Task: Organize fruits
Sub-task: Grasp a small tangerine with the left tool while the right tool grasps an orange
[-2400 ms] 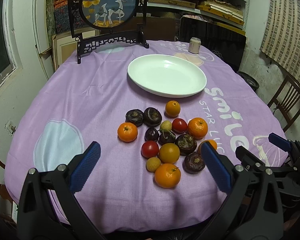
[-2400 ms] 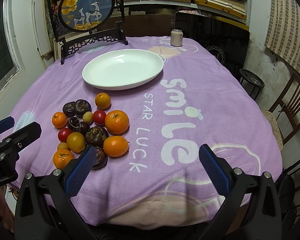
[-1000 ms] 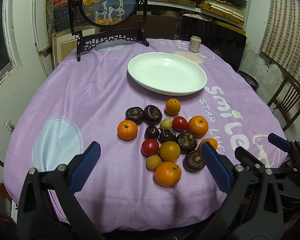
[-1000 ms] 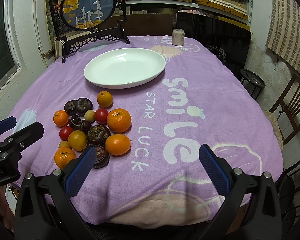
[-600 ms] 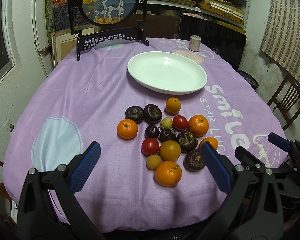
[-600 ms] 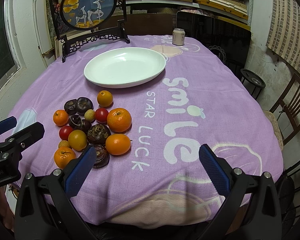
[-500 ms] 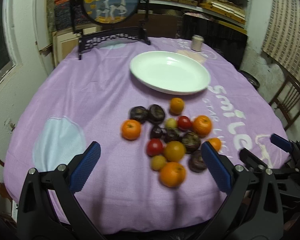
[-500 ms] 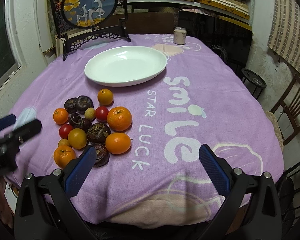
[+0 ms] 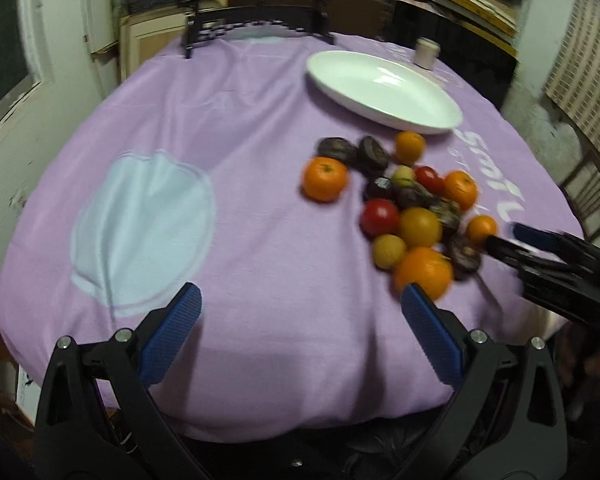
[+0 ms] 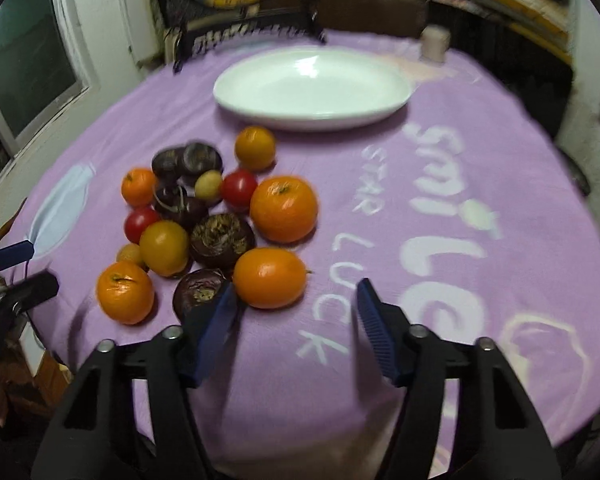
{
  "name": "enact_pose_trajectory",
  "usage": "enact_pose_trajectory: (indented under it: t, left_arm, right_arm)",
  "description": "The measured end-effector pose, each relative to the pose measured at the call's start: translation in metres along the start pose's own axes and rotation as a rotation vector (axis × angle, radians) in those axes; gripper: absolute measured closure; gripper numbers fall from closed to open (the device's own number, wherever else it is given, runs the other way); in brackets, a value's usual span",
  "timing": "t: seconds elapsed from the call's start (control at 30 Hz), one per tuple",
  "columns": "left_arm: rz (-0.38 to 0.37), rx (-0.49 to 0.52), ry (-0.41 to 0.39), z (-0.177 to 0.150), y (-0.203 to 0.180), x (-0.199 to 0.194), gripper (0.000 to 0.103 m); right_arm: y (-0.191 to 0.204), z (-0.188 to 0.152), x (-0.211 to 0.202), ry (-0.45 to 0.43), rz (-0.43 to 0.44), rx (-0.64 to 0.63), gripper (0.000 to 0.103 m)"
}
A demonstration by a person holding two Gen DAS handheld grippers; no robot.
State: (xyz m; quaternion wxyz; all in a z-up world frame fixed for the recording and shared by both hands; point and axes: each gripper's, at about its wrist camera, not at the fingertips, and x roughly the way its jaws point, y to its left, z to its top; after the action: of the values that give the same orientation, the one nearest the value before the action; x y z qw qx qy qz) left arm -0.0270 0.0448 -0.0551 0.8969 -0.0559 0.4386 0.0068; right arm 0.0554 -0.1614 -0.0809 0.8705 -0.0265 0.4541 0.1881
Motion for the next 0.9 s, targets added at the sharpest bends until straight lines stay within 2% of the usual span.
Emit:
enact_pose_trajectory:
  t: [0.03,0.07,0.2,0.33,0.5,0.63,0.67,0.7,0.73,0.9]
  left_arm:
    - [-0.014,0.012,0.005,0.001,-0.005,0.001,0.002]
    - [-0.024,0.031,0.014,0.0,-0.012,0.003,0.002]
    - [-0.046,0.099,0.056,-0.002,-0.037,0.013,0.002]
    - [-0.059,0.124,0.065,-0.001,-0.052,0.019,0.002]
    - [-0.072,0.155,0.111,0.0,-0.07,0.035,0.022]
    - [-0.052,0.148,0.115,0.004,-0.075,0.045,0.024]
    - [-0.046,0.138,0.109,0.006,-0.075,0.046,0.033]
    - [-0.035,0.134,0.102,0.008,-0.074,0.047,0.058]
    - [-0.044,0.131,0.103,0.01,-0.073,0.048,0.063]
    - [-0.073,0.137,0.085,0.013,-0.071,0.04,0.063]
  right_arm:
    - [-0.004,0.002,0.006,-0.006,0.057,0.025,0.058]
    - [-0.006,0.005,0.014,0.01,0.085,0.031,0.063]
    - [-0.006,0.003,0.007,-0.014,0.087,0.025,0.064]
    - [-0.02,-0.016,-0.021,-0.064,-0.021,0.035,0.064]
    - [-0.049,-0.037,-0.033,-0.058,-0.045,0.113,0.064]
    - [-0.054,-0.04,-0.035,-0.069,-0.023,0.133,0.064]
    - [-0.054,-0.041,-0.034,-0.068,-0.019,0.131,0.064]
    - [-0.053,-0.04,-0.032,-0.063,-0.011,0.131,0.064]
    - [-0.052,-0.04,-0.031,-0.062,-0.004,0.133,0.064]
    - [-0.049,-0.038,-0.03,-0.072,0.01,0.135,0.064]
